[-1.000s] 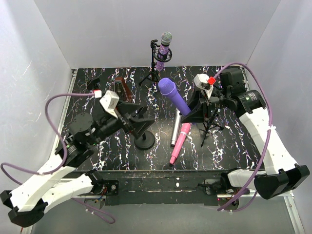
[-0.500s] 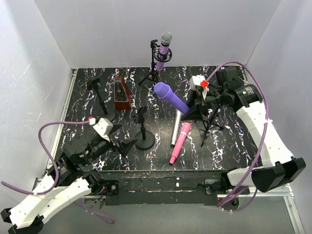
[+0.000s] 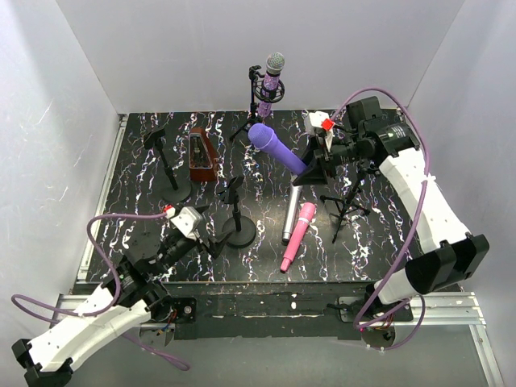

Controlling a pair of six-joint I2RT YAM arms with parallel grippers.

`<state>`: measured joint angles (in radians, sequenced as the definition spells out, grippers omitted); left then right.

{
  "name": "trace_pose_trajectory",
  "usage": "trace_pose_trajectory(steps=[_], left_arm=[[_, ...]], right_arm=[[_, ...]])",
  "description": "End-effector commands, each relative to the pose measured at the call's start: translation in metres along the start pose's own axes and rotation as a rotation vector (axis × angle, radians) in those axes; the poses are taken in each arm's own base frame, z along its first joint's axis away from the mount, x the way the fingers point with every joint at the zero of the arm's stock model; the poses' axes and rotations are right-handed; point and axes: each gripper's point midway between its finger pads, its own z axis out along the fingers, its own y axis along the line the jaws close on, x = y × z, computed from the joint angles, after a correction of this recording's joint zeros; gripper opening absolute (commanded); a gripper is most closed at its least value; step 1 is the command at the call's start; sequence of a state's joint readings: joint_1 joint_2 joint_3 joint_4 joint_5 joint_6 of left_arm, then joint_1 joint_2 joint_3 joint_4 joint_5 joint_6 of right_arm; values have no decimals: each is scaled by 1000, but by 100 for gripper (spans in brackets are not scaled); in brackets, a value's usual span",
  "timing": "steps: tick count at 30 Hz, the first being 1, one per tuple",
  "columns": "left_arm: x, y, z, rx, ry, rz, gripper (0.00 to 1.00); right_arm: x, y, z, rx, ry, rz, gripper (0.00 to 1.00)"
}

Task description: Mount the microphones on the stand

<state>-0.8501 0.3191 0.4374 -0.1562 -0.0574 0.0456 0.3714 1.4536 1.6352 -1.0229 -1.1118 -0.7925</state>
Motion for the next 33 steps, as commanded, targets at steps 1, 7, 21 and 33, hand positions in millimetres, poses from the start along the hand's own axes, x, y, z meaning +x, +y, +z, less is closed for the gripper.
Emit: trace_pose_trajectory(steps=[1, 7, 21, 33], left_arm=[[-10, 11, 17, -58, -71, 43, 98], [-8, 38, 24, -217, -114, 57, 98], [-25, 28, 57, 46, -224, -143, 98], [-46, 22, 67, 167, -280, -171, 98]], right_arm=[[-20, -1, 3, -37, -47, -57, 1], [-16, -5, 12, -68, -43, -47, 1], [-18, -18, 35, -137, -44, -38, 1], [-14, -33, 54, -156, -20, 3, 1]])
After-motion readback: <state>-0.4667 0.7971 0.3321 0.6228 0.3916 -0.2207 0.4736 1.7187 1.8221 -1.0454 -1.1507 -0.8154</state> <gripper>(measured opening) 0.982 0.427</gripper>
